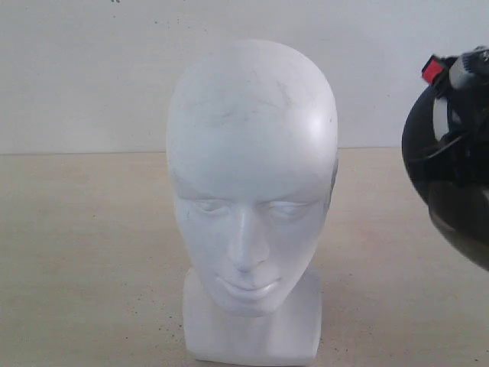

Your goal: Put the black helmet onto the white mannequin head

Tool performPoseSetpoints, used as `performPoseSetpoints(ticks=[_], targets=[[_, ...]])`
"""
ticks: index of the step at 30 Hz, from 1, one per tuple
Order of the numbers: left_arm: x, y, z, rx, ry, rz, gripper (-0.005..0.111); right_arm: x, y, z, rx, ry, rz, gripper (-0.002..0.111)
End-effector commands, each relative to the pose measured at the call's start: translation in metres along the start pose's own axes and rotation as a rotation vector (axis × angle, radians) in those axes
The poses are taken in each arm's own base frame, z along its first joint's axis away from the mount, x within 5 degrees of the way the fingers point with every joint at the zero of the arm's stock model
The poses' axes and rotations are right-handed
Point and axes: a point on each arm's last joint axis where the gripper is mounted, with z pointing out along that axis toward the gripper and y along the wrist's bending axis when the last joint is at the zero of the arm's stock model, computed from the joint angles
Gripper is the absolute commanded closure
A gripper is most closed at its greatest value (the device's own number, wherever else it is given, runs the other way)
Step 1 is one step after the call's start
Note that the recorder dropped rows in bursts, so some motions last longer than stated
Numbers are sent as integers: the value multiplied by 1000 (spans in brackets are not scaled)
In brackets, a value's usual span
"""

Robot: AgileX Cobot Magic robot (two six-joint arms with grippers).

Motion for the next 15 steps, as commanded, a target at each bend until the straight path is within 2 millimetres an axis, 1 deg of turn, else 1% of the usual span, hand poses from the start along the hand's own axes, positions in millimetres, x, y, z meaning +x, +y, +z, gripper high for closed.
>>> performPoseSetpoints(ticks=[1,4,5,6,9,11,15], targets=[[1,0,0,0,2,-19,102,-31,-9,-37,139,-252,-116,108],[1,0,0,0,2,-19,102,-42,-10,-63,183,-367,-120,108],[1,0,0,0,2,-19,102,-46,-10,-77,209,-422,-142,108],[1,0,0,0,2,-19,102,-48,-10,-84,220,-446,-149,108],[1,0,0,0,2,-19,102,-54,-8,-111,253,-550,-173,108],[1,0,0,0,2,-19,102,-57,-1,-128,251,-615,-216,108],[1,0,0,0,2,-19,102,-60,14,-155,213,-732,-287,108]])
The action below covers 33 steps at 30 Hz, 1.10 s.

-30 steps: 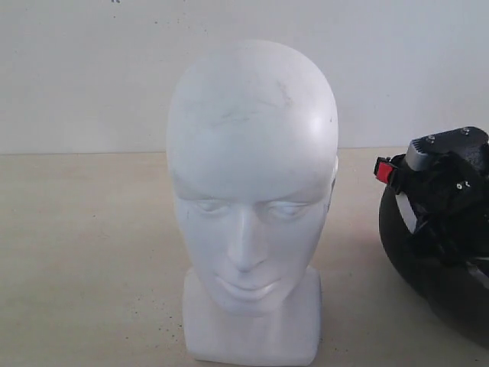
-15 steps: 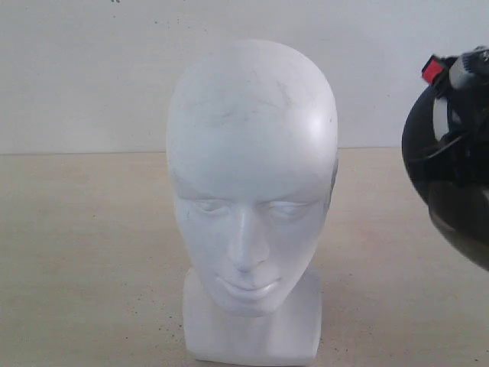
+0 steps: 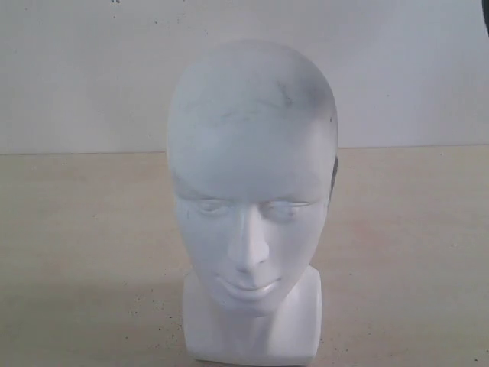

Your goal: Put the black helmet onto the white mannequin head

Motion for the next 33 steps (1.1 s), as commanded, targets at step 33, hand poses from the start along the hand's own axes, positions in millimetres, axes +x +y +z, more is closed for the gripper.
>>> performPoseSetpoints(ticks=[33], targets=[[1,0,0,0,2,-19,102,-18,14,-121,-220,-1065,557,108]])
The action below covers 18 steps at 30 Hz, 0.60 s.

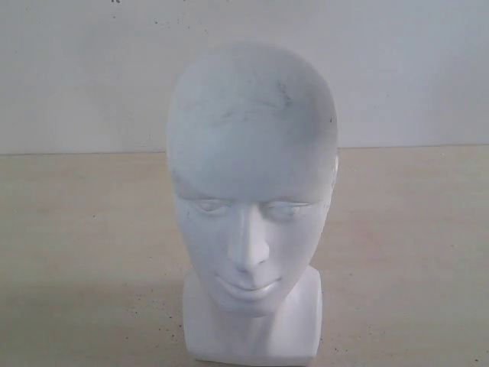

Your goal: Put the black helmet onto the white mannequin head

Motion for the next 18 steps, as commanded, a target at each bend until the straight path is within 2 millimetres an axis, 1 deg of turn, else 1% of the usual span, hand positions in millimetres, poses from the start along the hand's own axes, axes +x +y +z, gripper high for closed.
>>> performPoseSetpoints(ticks=[1,7,11,14,18], targets=[[1,0,0,0,2,-19,102,-24,8,-2,-93,-222,123,108],[1,0,0,0,2,-19,102,-32,9,-4,-157,-299,355,108],[1,0,0,0,2,-19,102,-37,13,-4,-221,-318,444,108],[1,0,0,0,2,-19,102,-44,16,-1,-262,-327,515,108],[1,0,0,0,2,-19,102,-54,21,5,-319,-346,561,108]])
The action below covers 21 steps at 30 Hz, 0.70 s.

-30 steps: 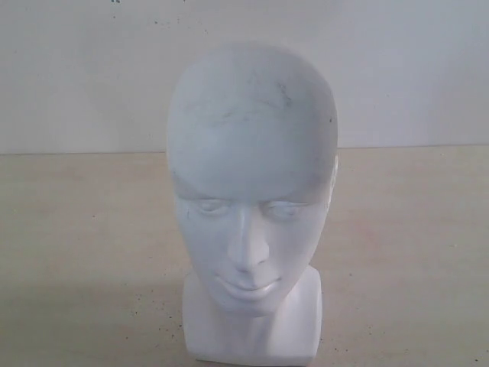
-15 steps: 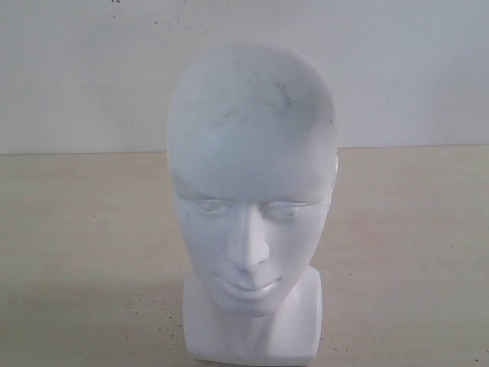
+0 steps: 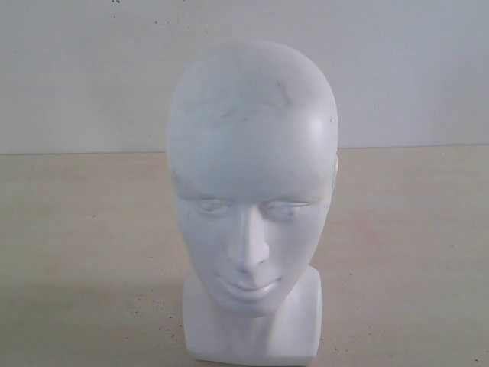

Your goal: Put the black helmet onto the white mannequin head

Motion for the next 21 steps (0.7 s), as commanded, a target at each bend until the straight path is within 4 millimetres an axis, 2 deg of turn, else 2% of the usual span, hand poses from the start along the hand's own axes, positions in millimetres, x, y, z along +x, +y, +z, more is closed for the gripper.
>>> performPoseSetpoints(ticks=[1,9,17,21], targets=[[1,0,0,0,2,-19,102,-15,20,13,-158,-79,38,108],[1,0,0,0,2,-19,102,1,9,36,-136,-28,242,108],[1,0,0,0,2,-19,102,5,10,66,-179,-27,281,108],[1,0,0,0,2,-19,102,2,18,76,-242,-17,299,108]])
